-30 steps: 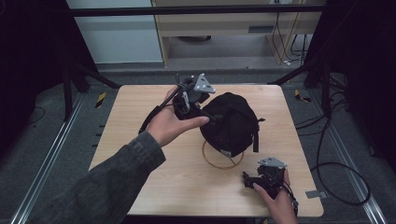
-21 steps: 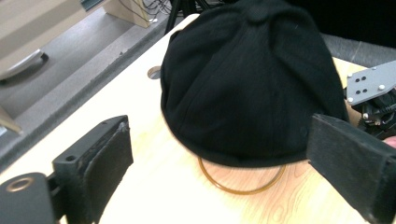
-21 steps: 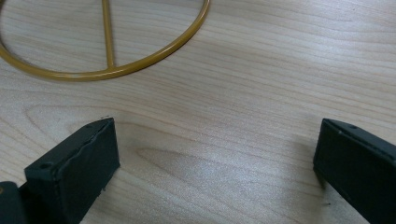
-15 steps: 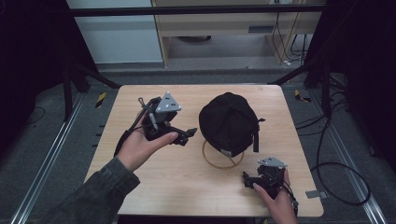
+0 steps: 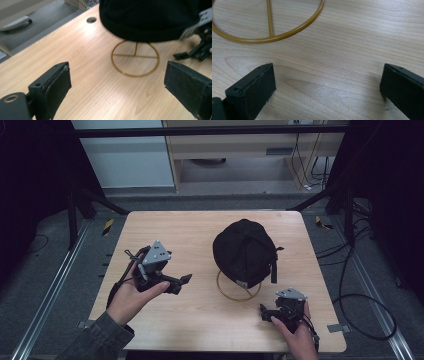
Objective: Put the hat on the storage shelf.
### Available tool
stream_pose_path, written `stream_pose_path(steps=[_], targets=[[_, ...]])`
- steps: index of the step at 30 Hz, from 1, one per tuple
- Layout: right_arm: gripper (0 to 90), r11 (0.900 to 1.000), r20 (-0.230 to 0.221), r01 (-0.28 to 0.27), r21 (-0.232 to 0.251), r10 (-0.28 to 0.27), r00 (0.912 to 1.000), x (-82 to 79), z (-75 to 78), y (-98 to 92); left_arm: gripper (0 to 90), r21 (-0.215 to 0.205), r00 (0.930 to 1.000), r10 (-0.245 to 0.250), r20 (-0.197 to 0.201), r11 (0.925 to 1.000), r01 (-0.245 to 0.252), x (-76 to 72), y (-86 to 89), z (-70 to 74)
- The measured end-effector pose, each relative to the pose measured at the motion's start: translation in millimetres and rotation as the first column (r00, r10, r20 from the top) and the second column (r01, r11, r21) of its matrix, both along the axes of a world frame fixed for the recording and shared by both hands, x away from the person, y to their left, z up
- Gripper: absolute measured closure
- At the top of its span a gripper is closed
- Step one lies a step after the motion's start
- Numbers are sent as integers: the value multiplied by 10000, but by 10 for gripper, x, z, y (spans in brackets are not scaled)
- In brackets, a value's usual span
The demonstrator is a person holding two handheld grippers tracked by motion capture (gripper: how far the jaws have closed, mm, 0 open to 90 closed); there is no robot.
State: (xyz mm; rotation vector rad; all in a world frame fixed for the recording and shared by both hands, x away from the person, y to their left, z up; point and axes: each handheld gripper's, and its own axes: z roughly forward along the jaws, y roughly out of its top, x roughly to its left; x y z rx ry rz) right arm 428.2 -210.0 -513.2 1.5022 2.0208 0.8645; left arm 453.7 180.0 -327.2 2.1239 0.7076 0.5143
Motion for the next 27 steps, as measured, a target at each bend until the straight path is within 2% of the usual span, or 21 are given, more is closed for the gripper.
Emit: stream_pose_path(steps=[3, 5, 8, 9, 16, 27], targets=[[3, 10000, -1, -1, 2, 1, 10000, 0, 0, 0, 65, 280, 9998, 163, 143, 9995, -167, 7, 78, -167], [3, 10000, 2, -3, -3, 3, 10000, 0, 0, 0, 63, 333, 9998, 212, 45, 9992, -213, 14, 117, -278], [3, 10000, -1, -1, 0, 1, 10000, 0, 0, 0, 62, 624, 9996, 259, -56, 9977, -255, 32, 177, -438], [3, 10000, 0, 8, 11, -8, 10000, 0, 0, 1, 62, 553, 9995, 315, -74, 9980, -310, 36, 186, -481], [4, 10000, 0, 11, 15, -11, 10000, 0, 0, 1, 47, 744, 9993, 301, -238, 9968, -282, 100, 364, -785], [4, 10000, -2, 2, 2, -2, 10000, 0, 0, 0, 46, 877, 9953, 760, -601, 9936, -706, 173, 643, -1132]])
